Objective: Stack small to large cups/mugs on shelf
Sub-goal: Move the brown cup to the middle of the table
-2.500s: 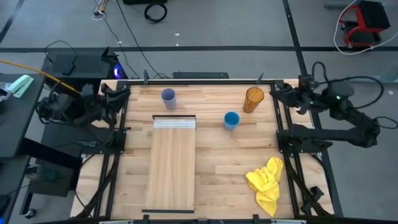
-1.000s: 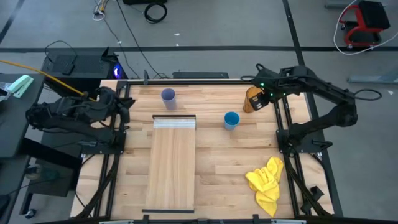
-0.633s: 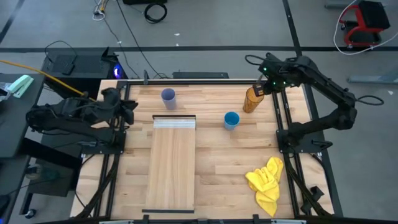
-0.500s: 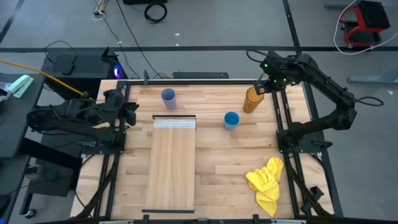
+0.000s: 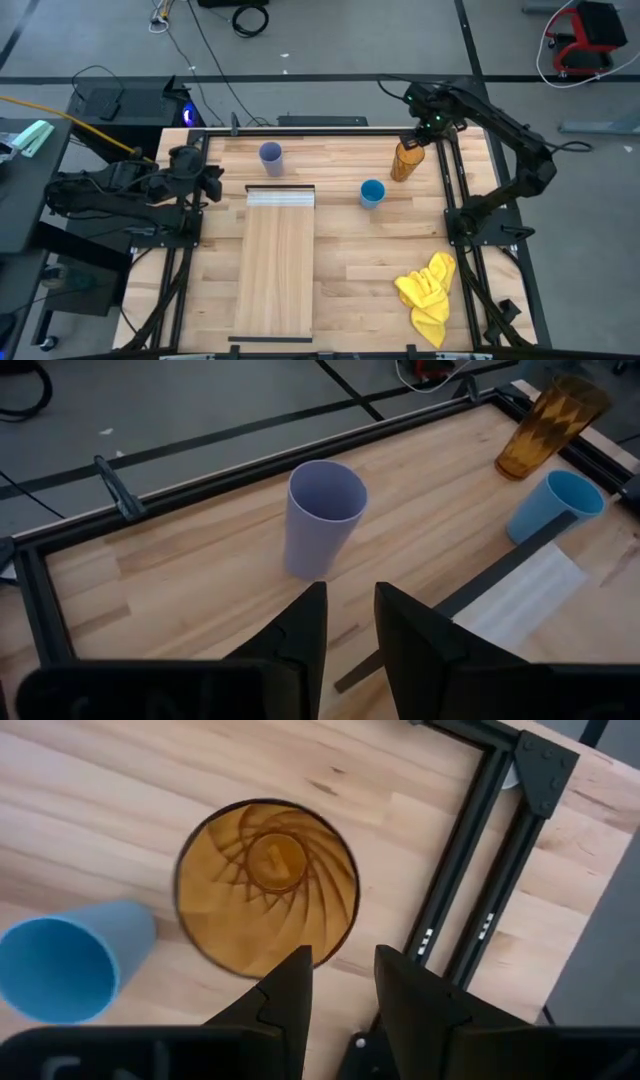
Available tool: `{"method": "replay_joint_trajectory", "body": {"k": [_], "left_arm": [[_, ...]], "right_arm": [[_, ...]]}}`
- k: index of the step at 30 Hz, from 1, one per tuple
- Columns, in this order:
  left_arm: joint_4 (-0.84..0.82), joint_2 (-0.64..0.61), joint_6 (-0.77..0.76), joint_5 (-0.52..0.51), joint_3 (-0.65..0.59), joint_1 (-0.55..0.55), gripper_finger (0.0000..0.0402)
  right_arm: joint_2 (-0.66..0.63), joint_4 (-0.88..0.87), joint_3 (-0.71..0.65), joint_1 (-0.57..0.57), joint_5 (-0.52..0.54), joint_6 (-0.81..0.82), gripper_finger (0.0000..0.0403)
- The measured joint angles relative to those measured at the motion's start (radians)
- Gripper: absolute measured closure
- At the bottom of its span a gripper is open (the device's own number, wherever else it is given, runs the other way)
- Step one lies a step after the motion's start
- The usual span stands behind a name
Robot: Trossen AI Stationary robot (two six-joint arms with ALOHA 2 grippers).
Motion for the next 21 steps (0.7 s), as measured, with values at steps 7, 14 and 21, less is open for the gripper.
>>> {"method": "replay_joint_trajectory", "body": {"k": [7,14,21], "left_arm": [[0.000,0.000,0.000,0.024,0.000,0.000,0.0301],[0.000,0.000,0.000,0.024,0.000,0.000,0.0301],[0.001,0.000,0.001,0.024,0.000,0.000,0.0301]], "right_arm": [[0.027,0.055,-0.015,-0.053,-0.029,-0.034,0.0288],[-0.002,0.154,-0.166,-0.091,-0.074,-0.061,0.0288],[-0.036,0.228,-0.272,-0.127,-0.085,-0.063,0.0288]]}}
